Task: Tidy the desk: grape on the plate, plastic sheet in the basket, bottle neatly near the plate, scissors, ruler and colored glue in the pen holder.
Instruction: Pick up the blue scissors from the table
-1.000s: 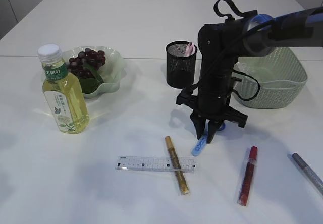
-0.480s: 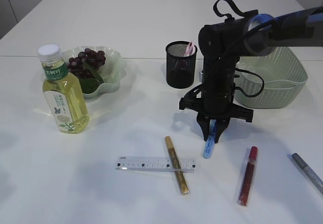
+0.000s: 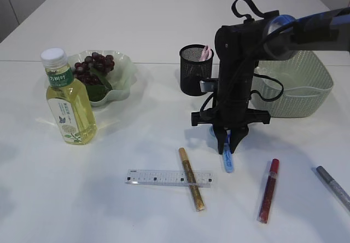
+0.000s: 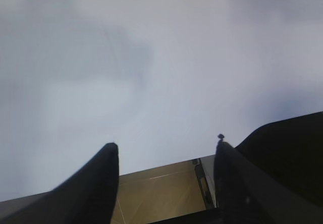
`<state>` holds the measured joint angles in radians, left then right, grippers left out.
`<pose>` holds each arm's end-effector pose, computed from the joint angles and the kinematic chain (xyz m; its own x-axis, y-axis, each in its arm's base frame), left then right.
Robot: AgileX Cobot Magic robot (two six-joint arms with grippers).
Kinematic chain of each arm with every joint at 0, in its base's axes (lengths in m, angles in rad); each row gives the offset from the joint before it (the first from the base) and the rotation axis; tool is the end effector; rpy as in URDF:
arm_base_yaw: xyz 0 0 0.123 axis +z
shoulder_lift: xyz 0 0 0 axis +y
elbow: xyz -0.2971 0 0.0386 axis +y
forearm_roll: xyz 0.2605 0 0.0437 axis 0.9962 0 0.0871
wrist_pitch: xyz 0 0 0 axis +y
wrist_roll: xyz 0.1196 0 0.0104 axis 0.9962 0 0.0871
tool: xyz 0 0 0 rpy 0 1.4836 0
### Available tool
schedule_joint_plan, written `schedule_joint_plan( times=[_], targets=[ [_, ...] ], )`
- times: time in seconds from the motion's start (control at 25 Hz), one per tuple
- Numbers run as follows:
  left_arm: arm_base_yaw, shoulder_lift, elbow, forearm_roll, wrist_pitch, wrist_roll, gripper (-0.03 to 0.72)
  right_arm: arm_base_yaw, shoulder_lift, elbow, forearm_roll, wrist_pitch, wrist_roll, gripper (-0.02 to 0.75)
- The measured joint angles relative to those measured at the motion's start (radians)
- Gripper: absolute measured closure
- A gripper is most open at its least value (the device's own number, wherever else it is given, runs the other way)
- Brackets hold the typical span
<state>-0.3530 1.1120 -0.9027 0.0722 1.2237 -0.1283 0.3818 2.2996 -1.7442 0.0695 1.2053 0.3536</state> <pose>0.1846 -0.0593 0.2783 -0.9438 0.2377 -0.2296 0.2342 0.9713 0.0426 0.4229 0.1782 0.0995 -0.9930 -0.0013 0.1184 0.0013 0.9997 0.0224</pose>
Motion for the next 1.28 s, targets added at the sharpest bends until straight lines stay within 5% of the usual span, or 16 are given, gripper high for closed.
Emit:
schedule_joint_plan(
  times=[1.28],
  targets=[
    [0.000, 0.000, 0.000, -0.029, 0.002, 0.000, 0.253, 0.002, -0.166, -0.065, 0.031, 0.012, -0.389, 0.567]
  ],
)
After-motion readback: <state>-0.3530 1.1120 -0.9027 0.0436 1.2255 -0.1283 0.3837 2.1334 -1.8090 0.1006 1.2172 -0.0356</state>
